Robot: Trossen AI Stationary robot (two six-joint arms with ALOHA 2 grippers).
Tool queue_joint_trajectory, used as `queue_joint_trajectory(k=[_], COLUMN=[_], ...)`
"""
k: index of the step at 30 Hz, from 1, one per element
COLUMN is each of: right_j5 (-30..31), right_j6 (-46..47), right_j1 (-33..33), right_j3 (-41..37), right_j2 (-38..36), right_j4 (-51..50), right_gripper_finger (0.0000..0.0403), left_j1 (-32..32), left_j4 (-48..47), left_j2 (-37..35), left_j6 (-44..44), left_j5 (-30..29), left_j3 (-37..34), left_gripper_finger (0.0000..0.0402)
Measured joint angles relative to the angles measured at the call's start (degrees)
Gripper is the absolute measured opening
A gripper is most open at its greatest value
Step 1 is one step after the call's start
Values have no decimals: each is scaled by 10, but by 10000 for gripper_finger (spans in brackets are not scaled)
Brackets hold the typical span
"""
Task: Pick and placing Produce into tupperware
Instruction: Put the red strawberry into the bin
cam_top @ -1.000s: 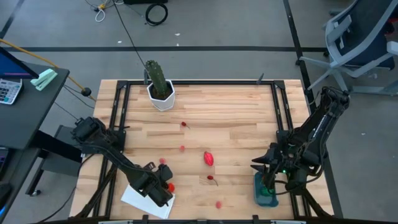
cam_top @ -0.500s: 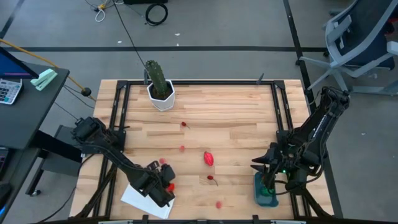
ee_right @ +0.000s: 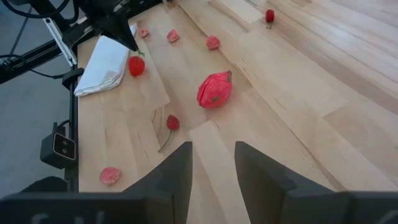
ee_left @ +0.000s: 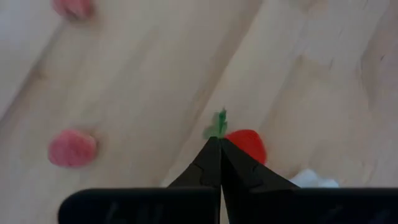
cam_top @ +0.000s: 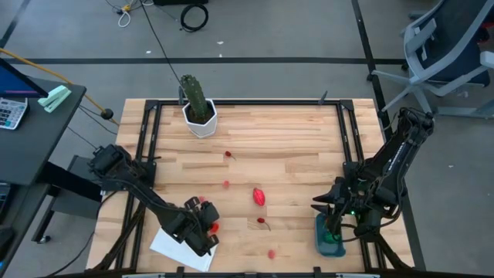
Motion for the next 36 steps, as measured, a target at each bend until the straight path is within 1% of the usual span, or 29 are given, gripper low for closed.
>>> queue_joint_trajectory(k=[5, 7, 13, 20, 29, 33, 36], right_j5=[0, 0, 0, 0, 0, 0, 0], right_j6=[4, 4, 6, 5, 6, 8, -12], right_j1=[0, 0, 0, 0, 0, 0, 0], right_j3=[0, 0, 0, 0, 0, 0, 0], right_j2=[0, 0, 0, 0, 0, 0, 0], right_j4=[0, 0, 0, 0, 0, 0, 0], right_gripper_finger=[128, 128, 128, 128, 128, 128, 128], left_j1=[9, 14, 28, 39, 61, 76, 96], left_j4=[9, 23, 73, 83, 88, 92, 106], left_j2=[-1, -1, -6, -11, -13, -13, -13], left_j6=[1, 18, 88, 133, 230, 279, 312], left_j5=[-24, -34, -36, -55, -68, -83, -85], left_j3=[0, 0, 1, 3, 62, 92, 109], left_gripper_finger=[3, 2, 2, 2, 2, 4, 2])
